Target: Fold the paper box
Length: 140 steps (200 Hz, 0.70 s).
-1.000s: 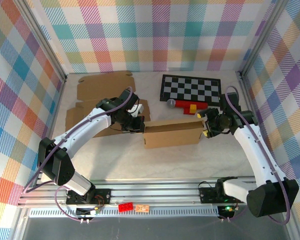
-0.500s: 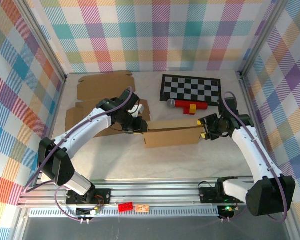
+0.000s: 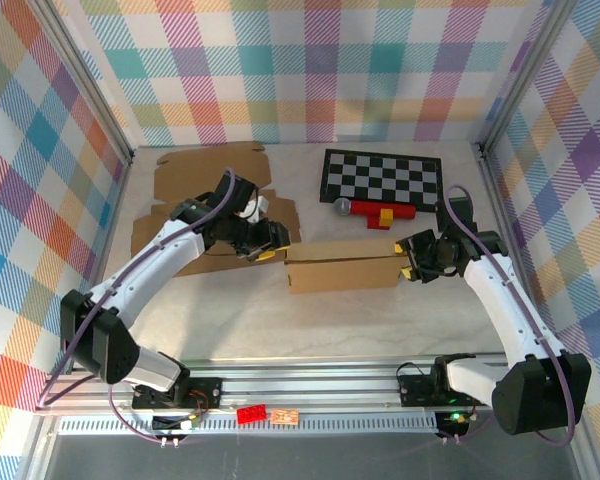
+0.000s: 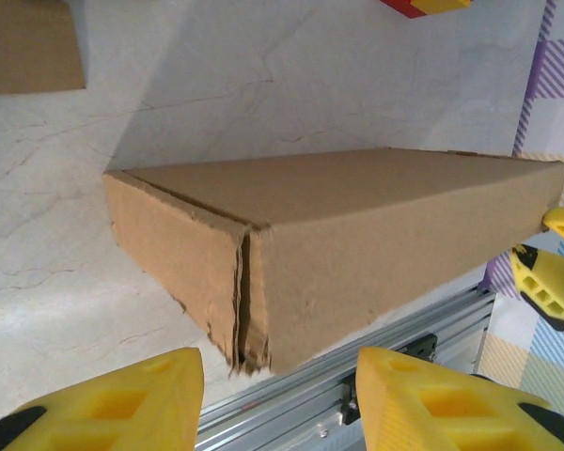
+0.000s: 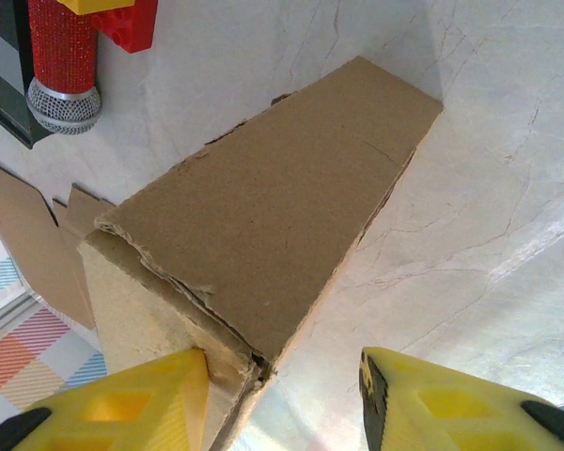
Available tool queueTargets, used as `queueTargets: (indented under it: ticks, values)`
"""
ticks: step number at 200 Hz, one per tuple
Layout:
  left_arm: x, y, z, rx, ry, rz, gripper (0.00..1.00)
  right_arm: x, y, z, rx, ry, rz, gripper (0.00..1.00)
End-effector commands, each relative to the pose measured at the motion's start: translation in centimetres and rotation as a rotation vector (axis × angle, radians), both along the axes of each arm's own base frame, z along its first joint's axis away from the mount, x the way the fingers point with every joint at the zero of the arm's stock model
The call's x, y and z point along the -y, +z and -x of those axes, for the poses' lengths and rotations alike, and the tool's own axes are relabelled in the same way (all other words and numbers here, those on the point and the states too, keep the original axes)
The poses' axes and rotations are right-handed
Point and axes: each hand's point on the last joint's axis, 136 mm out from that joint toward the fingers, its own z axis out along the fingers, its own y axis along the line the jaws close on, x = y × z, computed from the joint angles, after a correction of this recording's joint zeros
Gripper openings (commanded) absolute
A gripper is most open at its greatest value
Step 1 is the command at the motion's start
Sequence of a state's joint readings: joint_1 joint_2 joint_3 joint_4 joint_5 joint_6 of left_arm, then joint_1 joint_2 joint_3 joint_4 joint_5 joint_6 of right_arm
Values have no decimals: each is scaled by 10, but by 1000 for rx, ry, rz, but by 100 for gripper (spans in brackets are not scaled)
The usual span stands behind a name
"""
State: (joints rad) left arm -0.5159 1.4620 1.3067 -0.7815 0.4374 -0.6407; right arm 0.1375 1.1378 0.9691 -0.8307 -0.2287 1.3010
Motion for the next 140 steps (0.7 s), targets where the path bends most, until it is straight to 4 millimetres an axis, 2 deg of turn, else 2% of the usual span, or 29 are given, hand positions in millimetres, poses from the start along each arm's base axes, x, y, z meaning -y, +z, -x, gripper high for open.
queueTargets:
  ticks: [1,68,105,124,140]
  values:
    - [8,-10,-1,-41,0,39,43,8,-18,16,-77,-9,41,46]
    - [7,-42,12,-89,-36,4,30,9,-19,17,-82,-12,41,46]
    - [8,-48,14,-82,-51,-9,21,10,-20,20,-89,-8,49,45]
    - [8,-47,15,-63,-61,-19,19,10,-13,20,-73,5,57,44]
    - [9,-43,16,-37,-71,-27,17,13,6,16,-25,34,88,46]
